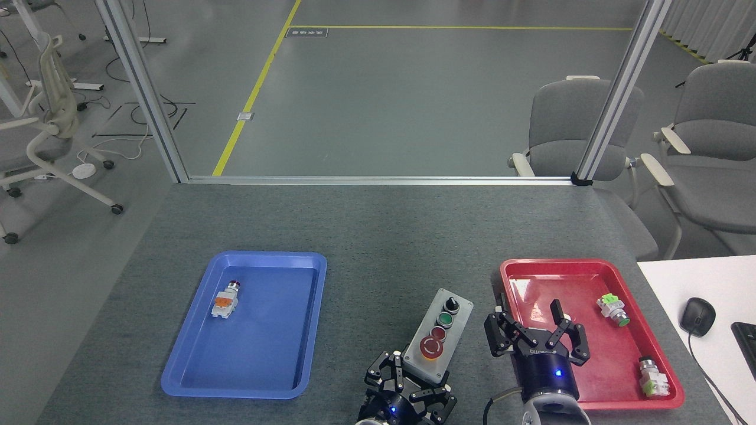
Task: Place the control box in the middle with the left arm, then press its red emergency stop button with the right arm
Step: 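Push the control box farther from the robot with the left gripper, then release, then withdraw the left gripper and move the right gripper over the control box, then press down on the red button with the right gripper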
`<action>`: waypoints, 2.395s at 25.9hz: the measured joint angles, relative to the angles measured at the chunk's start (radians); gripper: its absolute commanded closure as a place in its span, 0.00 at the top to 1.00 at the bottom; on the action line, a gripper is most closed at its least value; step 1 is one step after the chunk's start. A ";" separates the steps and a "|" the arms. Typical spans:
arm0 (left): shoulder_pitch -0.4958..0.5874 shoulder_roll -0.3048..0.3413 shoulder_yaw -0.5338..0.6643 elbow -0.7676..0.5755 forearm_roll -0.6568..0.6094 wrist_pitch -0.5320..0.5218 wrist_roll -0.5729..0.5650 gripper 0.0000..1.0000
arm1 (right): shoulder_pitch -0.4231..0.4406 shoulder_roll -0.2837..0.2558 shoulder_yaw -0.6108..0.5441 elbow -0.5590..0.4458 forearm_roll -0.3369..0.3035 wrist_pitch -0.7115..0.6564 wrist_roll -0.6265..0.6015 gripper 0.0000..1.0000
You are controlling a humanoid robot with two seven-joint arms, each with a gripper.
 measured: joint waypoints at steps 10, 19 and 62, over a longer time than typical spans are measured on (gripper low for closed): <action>0.000 0.001 -0.011 0.010 0.010 0.000 0.001 0.61 | 0.000 0.009 0.027 0.001 0.000 -0.022 0.004 0.98; -0.003 0.004 0.000 0.003 0.013 0.002 0.012 0.98 | 0.000 0.012 0.060 0.001 0.000 -0.002 0.012 0.87; 0.160 0.325 0.988 -0.418 0.267 -0.237 0.001 0.99 | -0.033 0.054 0.312 0.153 0.041 -0.121 0.006 0.00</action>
